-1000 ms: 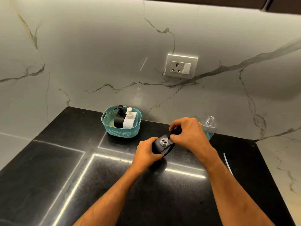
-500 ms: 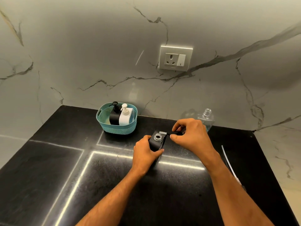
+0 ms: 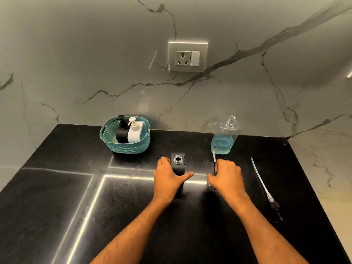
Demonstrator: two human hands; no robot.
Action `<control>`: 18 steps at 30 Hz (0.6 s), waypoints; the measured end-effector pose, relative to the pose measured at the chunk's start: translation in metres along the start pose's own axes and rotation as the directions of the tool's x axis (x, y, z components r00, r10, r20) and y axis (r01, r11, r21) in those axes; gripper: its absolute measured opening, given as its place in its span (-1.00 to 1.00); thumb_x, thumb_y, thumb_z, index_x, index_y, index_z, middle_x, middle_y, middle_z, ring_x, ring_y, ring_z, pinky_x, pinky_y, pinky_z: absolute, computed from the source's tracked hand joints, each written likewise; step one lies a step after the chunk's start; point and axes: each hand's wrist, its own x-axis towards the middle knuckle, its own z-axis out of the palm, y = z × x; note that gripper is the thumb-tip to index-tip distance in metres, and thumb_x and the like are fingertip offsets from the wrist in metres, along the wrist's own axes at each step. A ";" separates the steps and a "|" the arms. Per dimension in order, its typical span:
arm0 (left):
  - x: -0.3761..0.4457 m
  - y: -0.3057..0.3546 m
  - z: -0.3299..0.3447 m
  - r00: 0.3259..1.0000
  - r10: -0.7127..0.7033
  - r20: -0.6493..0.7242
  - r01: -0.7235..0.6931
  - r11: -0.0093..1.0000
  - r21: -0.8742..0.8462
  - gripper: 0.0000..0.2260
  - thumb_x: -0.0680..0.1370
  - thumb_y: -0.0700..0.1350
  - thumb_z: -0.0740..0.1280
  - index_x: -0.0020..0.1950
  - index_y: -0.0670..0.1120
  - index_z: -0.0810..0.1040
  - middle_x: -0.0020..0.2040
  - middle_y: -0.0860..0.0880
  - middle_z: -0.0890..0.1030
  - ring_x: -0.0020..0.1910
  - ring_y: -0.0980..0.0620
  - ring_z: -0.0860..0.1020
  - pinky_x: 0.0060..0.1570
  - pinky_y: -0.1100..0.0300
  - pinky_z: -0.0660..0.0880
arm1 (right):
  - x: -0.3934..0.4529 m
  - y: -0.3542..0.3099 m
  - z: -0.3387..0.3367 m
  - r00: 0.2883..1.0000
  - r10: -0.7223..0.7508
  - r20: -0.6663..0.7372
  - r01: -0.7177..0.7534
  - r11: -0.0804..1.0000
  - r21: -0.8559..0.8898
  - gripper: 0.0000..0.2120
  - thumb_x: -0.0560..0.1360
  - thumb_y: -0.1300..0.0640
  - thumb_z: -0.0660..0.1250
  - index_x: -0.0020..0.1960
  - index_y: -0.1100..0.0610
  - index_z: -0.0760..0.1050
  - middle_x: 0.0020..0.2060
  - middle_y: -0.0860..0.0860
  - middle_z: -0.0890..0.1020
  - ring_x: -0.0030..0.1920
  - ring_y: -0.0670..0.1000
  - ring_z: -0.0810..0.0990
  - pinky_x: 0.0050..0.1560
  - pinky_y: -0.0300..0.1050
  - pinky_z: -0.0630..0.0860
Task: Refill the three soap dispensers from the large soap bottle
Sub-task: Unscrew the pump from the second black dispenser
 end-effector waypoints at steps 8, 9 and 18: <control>-0.005 0.004 0.005 1.000 0.010 0.004 -0.010 1.000 -0.006 -0.26 0.21 0.42 0.60 0.06 -0.02 0.35 0.02 0.06 0.43 -0.05 0.08 0.47 -0.05 0.17 0.46 | -0.017 0.031 0.029 0.991 0.096 0.094 -0.091 0.994 -0.058 -0.75 0.39 0.13 0.44 0.03 0.14 0.51 -0.11 0.10 0.64 -0.03 0.18 0.67 -0.10 0.00 0.61; -0.006 0.004 0.005 1.000 0.020 0.007 -0.020 1.000 -0.007 -0.26 0.22 0.43 0.59 0.08 -0.01 0.35 0.03 0.07 0.41 -0.04 0.10 0.46 -0.04 0.17 0.46 | -0.017 0.032 0.031 0.990 0.101 0.099 -0.097 0.994 -0.052 -0.73 0.39 0.13 0.44 0.06 0.14 0.50 -0.10 0.09 0.64 -0.03 0.18 0.67 -0.09 0.00 0.61; 0.001 -0.007 0.010 0.986 0.110 0.128 -0.099 0.991 -0.091 0.11 0.20 0.27 0.67 0.55 -0.14 0.21 0.40 0.03 0.28 0.35 0.19 0.26 0.38 0.30 0.25 | -0.011 0.032 0.038 0.982 0.126 0.142 -0.125 0.992 -0.010 -0.67 0.35 0.17 0.44 0.04 0.11 0.40 -0.14 0.04 0.61 -0.03 0.14 0.66 -0.15 -0.09 0.55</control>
